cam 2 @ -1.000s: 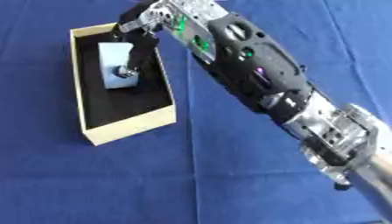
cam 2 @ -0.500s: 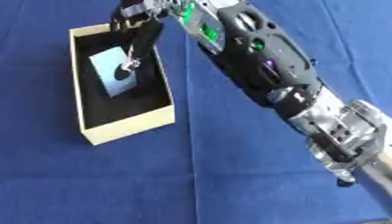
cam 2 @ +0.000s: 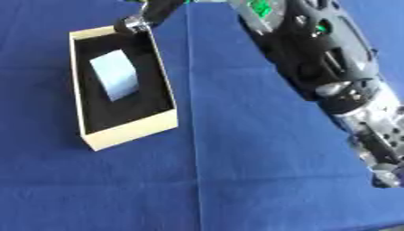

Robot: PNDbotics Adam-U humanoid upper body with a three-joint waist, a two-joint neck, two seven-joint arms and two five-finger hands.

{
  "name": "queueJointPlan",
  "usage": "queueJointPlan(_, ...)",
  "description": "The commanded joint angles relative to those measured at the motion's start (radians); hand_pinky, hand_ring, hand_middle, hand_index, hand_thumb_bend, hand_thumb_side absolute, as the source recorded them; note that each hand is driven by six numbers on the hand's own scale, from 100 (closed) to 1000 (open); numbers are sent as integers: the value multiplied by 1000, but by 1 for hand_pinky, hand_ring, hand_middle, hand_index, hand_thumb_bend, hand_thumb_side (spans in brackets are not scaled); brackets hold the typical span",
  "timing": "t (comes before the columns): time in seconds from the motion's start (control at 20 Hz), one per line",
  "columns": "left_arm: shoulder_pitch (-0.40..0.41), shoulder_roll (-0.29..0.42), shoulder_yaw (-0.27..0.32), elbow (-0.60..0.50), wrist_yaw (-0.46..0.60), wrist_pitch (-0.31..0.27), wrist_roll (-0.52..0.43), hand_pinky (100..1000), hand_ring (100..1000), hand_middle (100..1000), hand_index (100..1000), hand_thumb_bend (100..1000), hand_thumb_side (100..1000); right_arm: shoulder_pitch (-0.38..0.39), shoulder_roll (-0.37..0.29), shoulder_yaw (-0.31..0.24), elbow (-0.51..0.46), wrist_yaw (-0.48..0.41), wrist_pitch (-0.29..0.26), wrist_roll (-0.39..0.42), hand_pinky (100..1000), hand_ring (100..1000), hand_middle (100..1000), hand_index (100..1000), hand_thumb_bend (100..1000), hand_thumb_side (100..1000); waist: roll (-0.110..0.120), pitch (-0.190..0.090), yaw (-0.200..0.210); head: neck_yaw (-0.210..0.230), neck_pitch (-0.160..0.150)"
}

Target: Pick up objects on the table and place them in the box.

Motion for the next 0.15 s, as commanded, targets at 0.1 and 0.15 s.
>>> queueJointPlan(0.1,-5,13,14,-20,-3,-1,11,552,653,611,726,100,720,79,-146,-108,-191,-118,130,-137,753,863,765,880,100,851,8,-35,-8,11,7)
queueJointPlan(0.15,-5,12,14,-20,-3,-1,12,553,653,612,726,100,720,104,-165,-123,-227,-146,163,-169,745,838,717,842,100,856,10,-33,-10,14,6)
